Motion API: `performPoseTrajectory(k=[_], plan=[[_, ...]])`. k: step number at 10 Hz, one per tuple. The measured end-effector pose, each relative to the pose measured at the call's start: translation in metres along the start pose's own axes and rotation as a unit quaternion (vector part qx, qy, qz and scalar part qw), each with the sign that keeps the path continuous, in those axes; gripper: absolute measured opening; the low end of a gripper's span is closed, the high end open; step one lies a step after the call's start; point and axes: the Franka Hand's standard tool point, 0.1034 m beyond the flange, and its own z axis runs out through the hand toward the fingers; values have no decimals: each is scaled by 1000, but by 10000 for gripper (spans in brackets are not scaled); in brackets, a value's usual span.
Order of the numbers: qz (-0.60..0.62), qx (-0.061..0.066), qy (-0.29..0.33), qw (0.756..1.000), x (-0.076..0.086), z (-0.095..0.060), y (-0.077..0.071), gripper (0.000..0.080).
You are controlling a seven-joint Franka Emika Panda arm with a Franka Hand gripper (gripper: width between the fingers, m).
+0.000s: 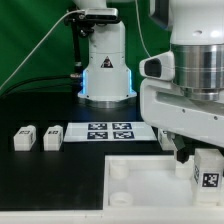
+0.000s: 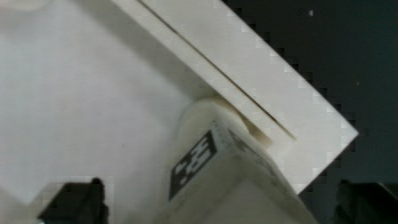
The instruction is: Assemble one leg
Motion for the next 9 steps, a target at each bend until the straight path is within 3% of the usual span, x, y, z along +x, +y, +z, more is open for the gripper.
performPoseTrajectory(k=[1,3,5,6,7,8,9], plan=[[-101,-7,8,995,0,-2,-4,649],[-273,-6,12,962,2,-5,-6,649],[-317,-8,12,948,2,-4,-5,649],[-315,-8,12,949,3,-4,-4,496],[-300,-8,12,954,3,-4,-4,496],[-287,-7,11,958,2,-4,-4,346],[-243,-6,12,970,2,-4,-4,291]])
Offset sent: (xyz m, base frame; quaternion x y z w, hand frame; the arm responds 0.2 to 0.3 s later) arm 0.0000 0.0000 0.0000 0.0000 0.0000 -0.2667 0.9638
